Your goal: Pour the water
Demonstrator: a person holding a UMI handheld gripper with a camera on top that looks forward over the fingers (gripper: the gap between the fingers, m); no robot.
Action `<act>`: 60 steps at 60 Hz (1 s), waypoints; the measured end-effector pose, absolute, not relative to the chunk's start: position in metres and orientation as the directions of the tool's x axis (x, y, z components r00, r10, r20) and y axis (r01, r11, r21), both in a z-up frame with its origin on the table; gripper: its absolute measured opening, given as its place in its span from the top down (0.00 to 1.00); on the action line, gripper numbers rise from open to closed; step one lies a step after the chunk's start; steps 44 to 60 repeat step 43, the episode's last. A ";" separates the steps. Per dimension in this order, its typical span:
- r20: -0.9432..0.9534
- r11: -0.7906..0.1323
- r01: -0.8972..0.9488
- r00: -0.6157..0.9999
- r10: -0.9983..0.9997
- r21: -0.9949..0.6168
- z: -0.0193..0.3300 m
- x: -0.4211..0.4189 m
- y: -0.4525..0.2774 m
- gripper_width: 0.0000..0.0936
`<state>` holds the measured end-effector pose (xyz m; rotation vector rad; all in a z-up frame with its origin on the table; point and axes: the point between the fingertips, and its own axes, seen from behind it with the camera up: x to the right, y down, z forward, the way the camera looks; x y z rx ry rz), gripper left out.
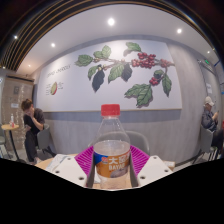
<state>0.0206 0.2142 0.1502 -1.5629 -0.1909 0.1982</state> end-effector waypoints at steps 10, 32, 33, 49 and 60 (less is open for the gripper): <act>-0.012 -0.067 0.004 0.973 0.231 -0.998 0.141 0.035 0.198 0.11; -0.057 -0.188 -0.007 0.963 0.263 -0.982 0.102 0.059 0.043 0.09; -0.057 -0.189 -0.007 0.963 0.264 -0.982 0.099 0.061 0.035 0.09; -0.062 -0.212 -0.005 0.963 0.264 -0.977 0.085 0.073 -0.019 0.09; -0.062 -0.212 -0.005 0.963 0.264 -0.977 0.085 0.073 -0.019 0.09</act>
